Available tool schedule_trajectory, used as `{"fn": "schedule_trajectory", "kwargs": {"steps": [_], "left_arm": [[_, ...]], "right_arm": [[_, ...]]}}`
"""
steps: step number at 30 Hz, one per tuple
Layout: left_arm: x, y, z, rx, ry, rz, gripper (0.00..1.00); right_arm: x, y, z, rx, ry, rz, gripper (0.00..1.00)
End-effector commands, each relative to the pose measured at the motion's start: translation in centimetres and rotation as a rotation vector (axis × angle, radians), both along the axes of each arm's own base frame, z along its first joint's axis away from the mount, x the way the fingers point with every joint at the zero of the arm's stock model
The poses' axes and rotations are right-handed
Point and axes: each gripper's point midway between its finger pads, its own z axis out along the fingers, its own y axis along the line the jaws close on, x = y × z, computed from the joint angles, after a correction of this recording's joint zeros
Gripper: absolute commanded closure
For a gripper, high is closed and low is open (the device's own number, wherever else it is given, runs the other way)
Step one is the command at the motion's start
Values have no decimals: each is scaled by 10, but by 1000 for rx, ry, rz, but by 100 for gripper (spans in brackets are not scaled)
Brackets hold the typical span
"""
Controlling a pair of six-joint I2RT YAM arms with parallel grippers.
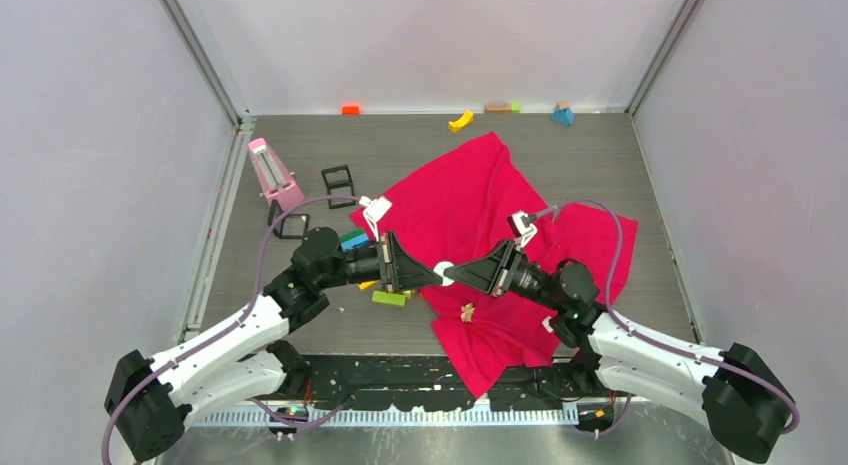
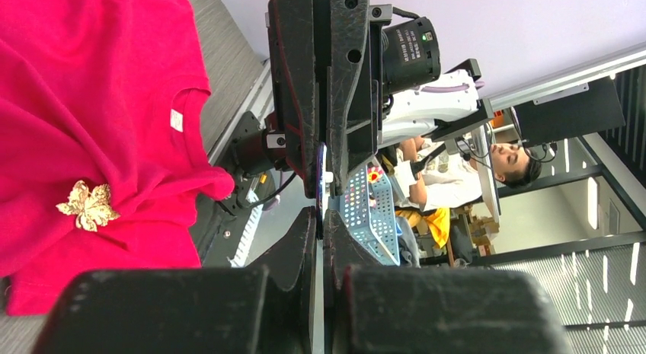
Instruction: Pin the brooch onto the clothing
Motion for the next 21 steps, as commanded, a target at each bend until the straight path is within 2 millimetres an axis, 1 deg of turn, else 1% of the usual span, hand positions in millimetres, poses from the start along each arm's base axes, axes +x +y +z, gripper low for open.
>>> {"fn": "schedule_trajectory", "kwargs": {"steps": [1, 3, 5, 8, 12, 17, 21], "left_arm": [[1, -2, 18, -22, -68, -18, 100], [0, -3, 16, -14, -69, -33, 100], [-2, -4, 16, -6, -73, -52, 100], [-2, -5, 14, 8, -76, -64, 100], [-2, -7, 14, 15, -77, -75, 100], [-1, -8, 10, 23, -73, -80, 100], [2, -8, 3, 47, -52, -59, 100]], "right_arm": [[-4, 3, -2, -21, -45, 19, 93], [0, 6, -13, -65, -28, 14, 93], [1, 8, -20, -87, -20, 15, 93], [1, 12, -26, -108, -13, 39, 93], [-1, 17, -28, -126, -14, 73, 93], [-4, 21, -23, -126, -30, 105, 90], [-9, 21, -13, -109, -51, 132, 87]]}}
